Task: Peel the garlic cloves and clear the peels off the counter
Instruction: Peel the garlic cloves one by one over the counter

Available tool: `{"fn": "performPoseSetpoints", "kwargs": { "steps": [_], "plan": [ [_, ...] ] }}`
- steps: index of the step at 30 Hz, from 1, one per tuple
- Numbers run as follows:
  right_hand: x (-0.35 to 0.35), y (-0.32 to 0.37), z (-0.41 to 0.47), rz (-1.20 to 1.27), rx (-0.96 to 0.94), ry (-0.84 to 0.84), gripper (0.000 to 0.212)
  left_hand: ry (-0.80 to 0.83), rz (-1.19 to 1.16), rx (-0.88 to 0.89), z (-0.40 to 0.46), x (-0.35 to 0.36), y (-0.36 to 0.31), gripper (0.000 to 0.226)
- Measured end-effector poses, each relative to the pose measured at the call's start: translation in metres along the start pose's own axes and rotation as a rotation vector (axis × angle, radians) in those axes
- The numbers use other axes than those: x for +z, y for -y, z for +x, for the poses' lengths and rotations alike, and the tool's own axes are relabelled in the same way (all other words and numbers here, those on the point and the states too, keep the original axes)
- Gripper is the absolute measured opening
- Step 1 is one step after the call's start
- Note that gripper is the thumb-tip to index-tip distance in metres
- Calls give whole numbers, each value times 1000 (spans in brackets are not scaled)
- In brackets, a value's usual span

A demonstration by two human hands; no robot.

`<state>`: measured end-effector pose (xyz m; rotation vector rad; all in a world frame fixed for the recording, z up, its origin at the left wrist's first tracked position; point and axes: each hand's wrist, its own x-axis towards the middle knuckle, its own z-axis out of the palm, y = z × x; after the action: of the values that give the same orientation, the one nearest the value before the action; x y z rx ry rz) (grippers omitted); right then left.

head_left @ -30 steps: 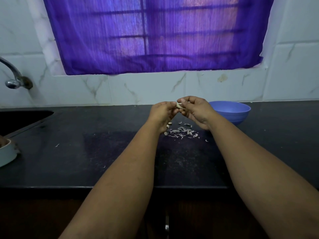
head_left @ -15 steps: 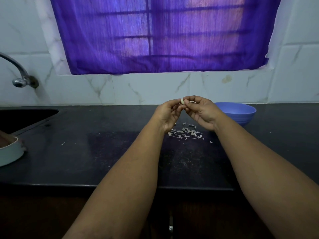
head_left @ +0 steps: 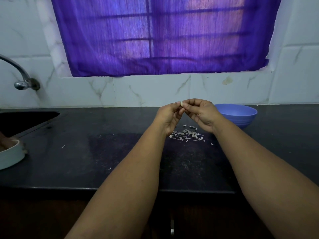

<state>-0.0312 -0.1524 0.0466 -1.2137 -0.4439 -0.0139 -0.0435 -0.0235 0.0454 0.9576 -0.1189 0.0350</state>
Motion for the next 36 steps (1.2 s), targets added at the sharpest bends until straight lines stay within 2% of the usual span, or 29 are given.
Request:
{"fn": "performPoseSetpoints", "kwargs": {
  "steps": [6, 10, 12, 16, 19, 25, 36],
  "plan": [
    [1, 0, 1, -26, -2, -34, 9, -82, -41, 49, 0, 2, 3, 19],
    [3, 1, 1, -130, 10, -135, 4, -254, 7, 151, 8, 0, 5, 24],
    [2, 1, 2, -163, -17, -193, 6, -304, 189, 235, 10, -3, 9, 24],
    [2, -3, 5, -164, -44, -138, 6, -289, 725, 520, 12, -4, 17, 13],
    [5, -6, 5, -210, -43, -109, 5, -261, 850, 569, 13, -5, 19, 10],
    [2, -4, 4, -188, -16, -124, 3, -176, 810, 539, 10, -5, 15, 8],
    [3, -1, 2, -144, 21, -148, 10, -192, 791, 514, 10, -4, 17, 11]
  ]
}}
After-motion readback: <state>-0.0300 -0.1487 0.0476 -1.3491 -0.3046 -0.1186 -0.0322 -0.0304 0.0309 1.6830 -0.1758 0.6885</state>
